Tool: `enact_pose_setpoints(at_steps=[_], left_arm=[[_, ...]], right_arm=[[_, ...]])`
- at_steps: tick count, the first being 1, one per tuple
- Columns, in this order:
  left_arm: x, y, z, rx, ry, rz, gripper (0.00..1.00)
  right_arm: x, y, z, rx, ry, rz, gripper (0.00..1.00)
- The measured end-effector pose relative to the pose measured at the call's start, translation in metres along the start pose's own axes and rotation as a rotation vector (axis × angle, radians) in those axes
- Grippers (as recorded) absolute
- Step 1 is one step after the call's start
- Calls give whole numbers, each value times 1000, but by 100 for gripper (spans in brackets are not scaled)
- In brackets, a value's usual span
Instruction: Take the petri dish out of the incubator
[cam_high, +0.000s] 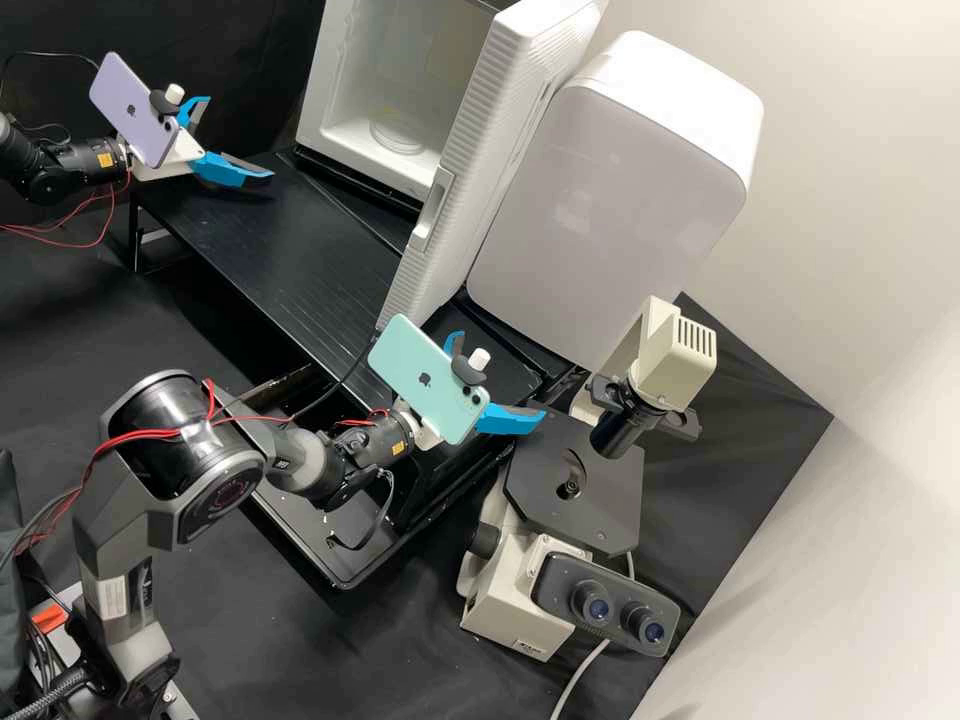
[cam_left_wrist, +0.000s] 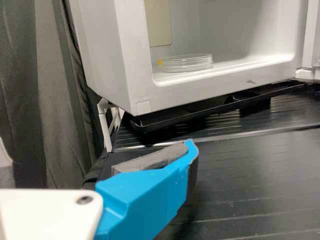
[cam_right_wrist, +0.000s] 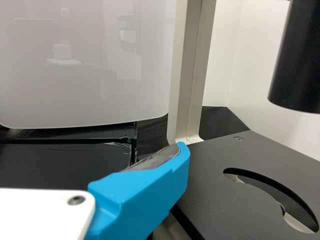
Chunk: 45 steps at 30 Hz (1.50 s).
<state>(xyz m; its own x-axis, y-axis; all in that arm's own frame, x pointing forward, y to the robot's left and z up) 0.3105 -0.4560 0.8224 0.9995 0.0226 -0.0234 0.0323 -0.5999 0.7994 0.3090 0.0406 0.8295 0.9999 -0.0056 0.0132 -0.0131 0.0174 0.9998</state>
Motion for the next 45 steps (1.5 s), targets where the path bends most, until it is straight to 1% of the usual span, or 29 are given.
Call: enact_pose_setpoints(at_steps=[11,13,17,20,22,27,32,35,38,40,44,45], left_arm=[[0,0,0,0,0,0,100],[0,0,1,7,-8,-1,100],[0,-1,7,4,-57,-9,100],[0,-2,15,-5,-90,-12,100],[1,0,22,-4,-123,-8,100],[4,6,44,16,-233,9,100],[9,12,63,21,-334,25,100],[15,14,74,0,-390,25,100],[20,15,84,-11,-441,21,100],[23,17,90,-16,-476,24,100],[29,18,101,-28,-536,14,100],[30,17,104,-29,-551,8,100]], right_arm=[[0,0,0,0,0,0,100],[0,0,0,0,0,0,100],[0,0,0,0,0,0,100],[0,0,0,0,0,0,100],[0,0,0,0,0,0,100],[0,0,0,0,0,0,100],[0,0,0,0,0,0,100],[0,0,0,0,0,0,100],[0,0,0,0,0,0,100],[0,0,0,0,0,0,100],[0,0,0,0,0,0,100],[0,0,0,0,0,0,100]])
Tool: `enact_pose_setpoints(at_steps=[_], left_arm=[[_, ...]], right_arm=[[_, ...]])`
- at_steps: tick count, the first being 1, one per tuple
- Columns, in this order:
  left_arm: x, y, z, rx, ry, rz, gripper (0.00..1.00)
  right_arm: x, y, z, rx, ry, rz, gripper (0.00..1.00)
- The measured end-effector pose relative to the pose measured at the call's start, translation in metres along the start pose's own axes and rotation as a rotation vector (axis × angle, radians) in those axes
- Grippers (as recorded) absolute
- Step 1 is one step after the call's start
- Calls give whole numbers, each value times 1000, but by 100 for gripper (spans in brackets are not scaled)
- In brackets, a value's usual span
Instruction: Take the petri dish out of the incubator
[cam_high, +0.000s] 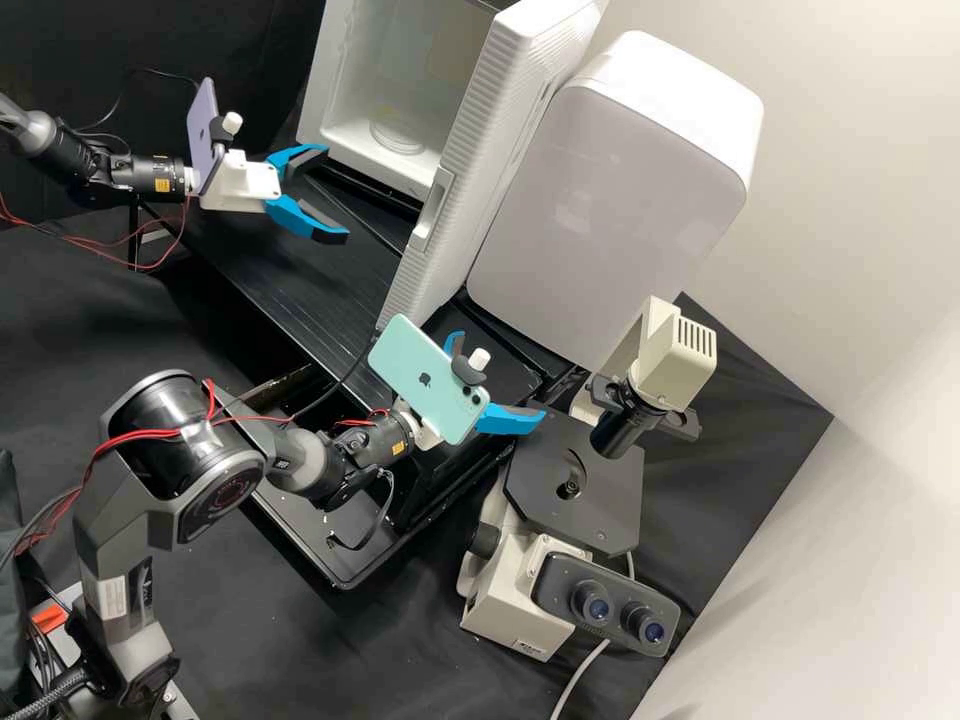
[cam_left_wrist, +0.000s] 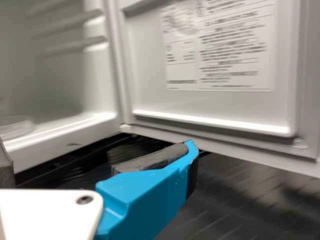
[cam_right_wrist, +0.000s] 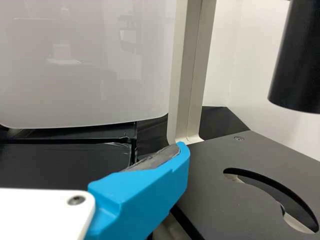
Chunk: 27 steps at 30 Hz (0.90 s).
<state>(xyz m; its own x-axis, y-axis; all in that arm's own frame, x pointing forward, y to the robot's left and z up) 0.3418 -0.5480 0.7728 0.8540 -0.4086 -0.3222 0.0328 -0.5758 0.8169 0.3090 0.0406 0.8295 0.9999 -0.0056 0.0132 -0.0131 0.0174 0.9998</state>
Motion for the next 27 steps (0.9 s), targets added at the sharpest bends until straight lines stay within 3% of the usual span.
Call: enact_pose_setpoints(at_steps=[11,20,23,27], left_arm=[[28,0,-7,-9,1,-32,100],[45,0,-50,-33,146,-59,100],[51,3,-63,-42,175,-43,100],[57,4,-65,-6,154,-68,100]], right_arm=[[0,0,0,0,0,0,100],[0,0,0,0,0,0,100],[0,0,0,0,0,0,100],[0,0,0,0,0,0,100]])
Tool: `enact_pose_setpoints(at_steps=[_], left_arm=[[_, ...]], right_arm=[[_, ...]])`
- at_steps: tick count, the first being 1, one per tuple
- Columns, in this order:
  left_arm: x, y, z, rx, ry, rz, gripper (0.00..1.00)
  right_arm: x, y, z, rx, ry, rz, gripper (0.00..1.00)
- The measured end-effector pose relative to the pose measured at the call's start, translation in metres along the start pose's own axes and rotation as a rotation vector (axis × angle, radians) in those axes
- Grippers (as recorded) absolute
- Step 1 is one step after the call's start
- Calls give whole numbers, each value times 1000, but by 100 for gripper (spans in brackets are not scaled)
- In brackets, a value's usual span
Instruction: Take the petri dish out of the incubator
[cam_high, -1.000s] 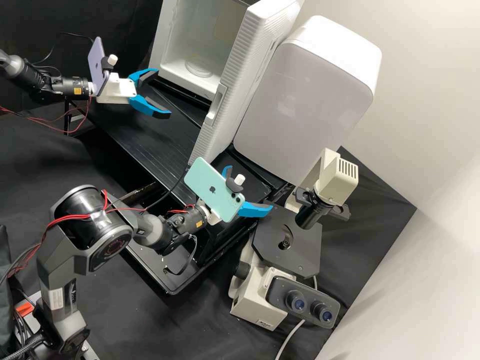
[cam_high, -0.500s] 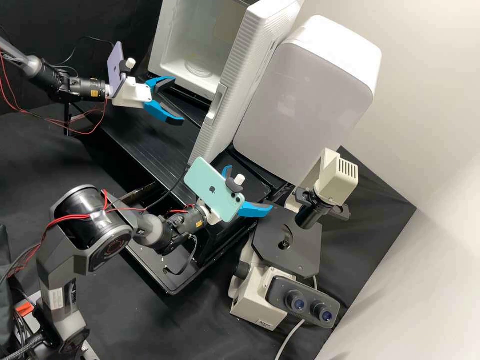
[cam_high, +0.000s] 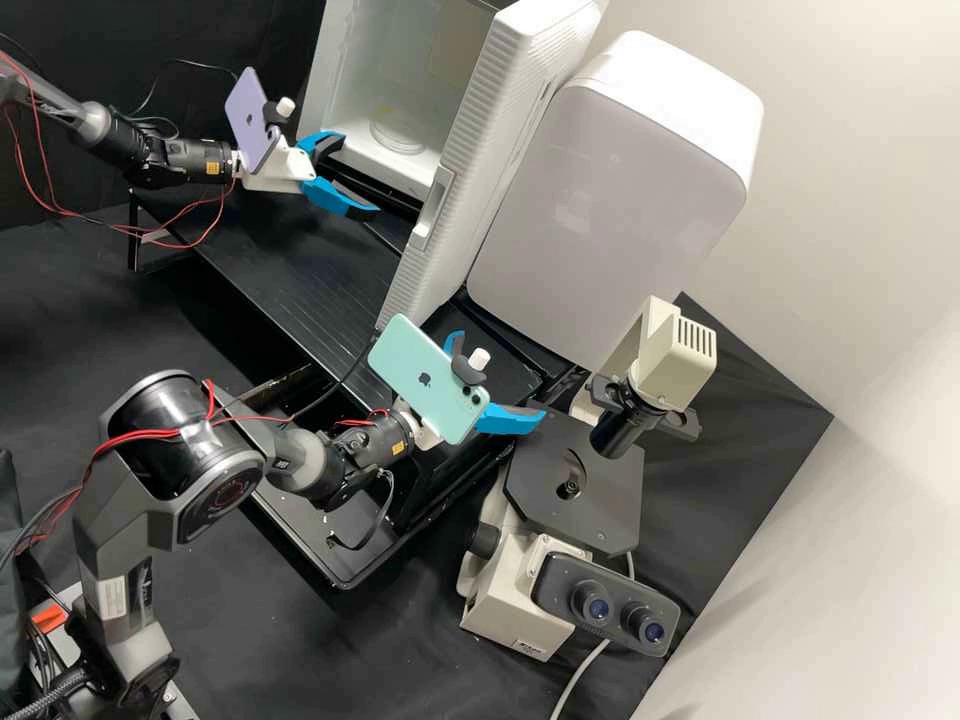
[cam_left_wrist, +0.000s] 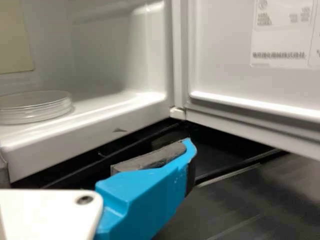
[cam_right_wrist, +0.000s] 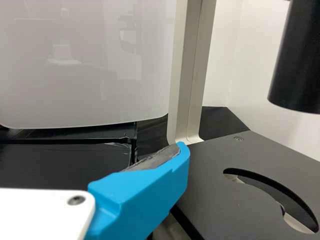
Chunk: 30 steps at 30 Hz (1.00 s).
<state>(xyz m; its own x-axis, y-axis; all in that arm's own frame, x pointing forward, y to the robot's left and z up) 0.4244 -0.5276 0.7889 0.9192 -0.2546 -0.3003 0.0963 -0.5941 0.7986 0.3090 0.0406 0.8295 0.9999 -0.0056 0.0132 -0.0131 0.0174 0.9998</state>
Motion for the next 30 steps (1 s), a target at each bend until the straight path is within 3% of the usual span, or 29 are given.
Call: enact_pose_setpoints(at_steps=[8,13,18,25,27,30], left_arm=[[21,7,-1,38,-35,9,100],[26,13,-10,-54,30,53,100],[26,12,-11,-60,37,49,100],[20,15,-16,-118,112,78,100],[20,15,-17,-103,123,82,100],[21,16,-19,-41,151,76,100]], right_arm=[[0,0,0,0,0,0,100],[0,0,0,0,0,0,100],[0,0,0,0,0,0,100],[0,0,0,0,0,0,100],[0,0,0,0,0,0,100],[0,0,0,0,0,0,100]])
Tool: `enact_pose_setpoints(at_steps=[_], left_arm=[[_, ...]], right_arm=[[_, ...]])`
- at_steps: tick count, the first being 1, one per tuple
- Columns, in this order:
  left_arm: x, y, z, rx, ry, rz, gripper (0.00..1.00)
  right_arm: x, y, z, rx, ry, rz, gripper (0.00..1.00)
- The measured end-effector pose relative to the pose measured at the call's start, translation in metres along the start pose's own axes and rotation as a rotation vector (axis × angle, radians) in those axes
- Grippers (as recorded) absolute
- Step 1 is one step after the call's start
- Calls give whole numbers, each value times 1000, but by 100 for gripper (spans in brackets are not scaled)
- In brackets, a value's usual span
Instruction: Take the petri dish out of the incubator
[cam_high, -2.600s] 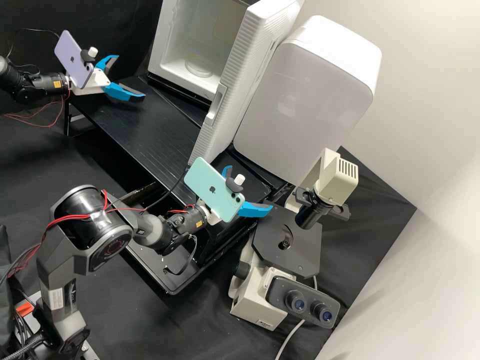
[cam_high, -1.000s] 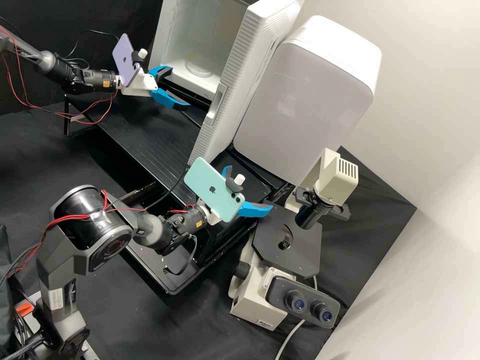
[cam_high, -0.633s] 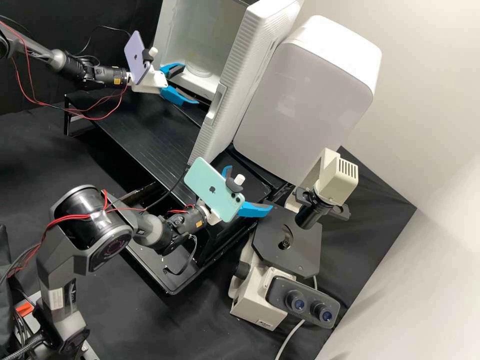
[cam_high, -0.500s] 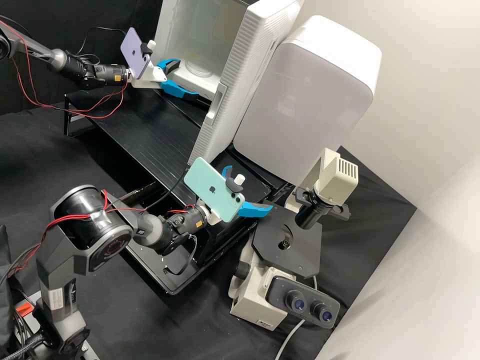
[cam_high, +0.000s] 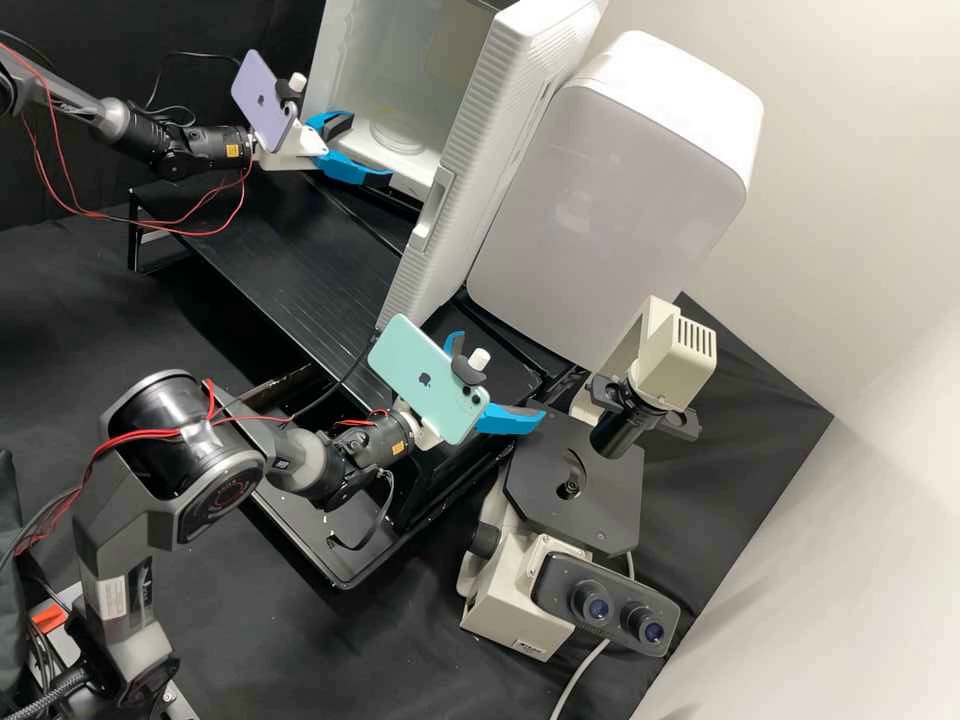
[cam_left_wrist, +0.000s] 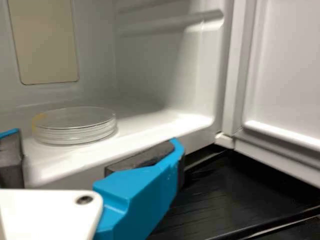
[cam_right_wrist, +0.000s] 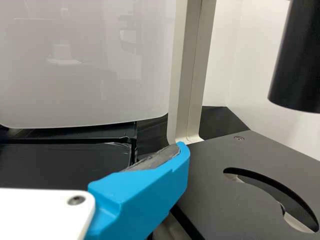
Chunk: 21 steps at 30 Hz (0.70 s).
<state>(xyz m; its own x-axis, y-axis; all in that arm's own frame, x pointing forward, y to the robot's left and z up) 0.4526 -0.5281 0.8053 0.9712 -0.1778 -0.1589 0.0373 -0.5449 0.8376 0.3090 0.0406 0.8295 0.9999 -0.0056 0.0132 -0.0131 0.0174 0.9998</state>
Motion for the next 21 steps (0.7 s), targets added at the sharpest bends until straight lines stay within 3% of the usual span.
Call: enact_pose_setpoints(at_steps=[5,14,21], left_arm=[[10,5,-3,35,47,6,100],[35,15,0,48,110,-5,100],[41,15,5,41,143,-21,100]], right_arm=[[0,0,0,0,0,0,100],[0,0,0,0,0,0,100],[0,0,0,0,0,0,100]])
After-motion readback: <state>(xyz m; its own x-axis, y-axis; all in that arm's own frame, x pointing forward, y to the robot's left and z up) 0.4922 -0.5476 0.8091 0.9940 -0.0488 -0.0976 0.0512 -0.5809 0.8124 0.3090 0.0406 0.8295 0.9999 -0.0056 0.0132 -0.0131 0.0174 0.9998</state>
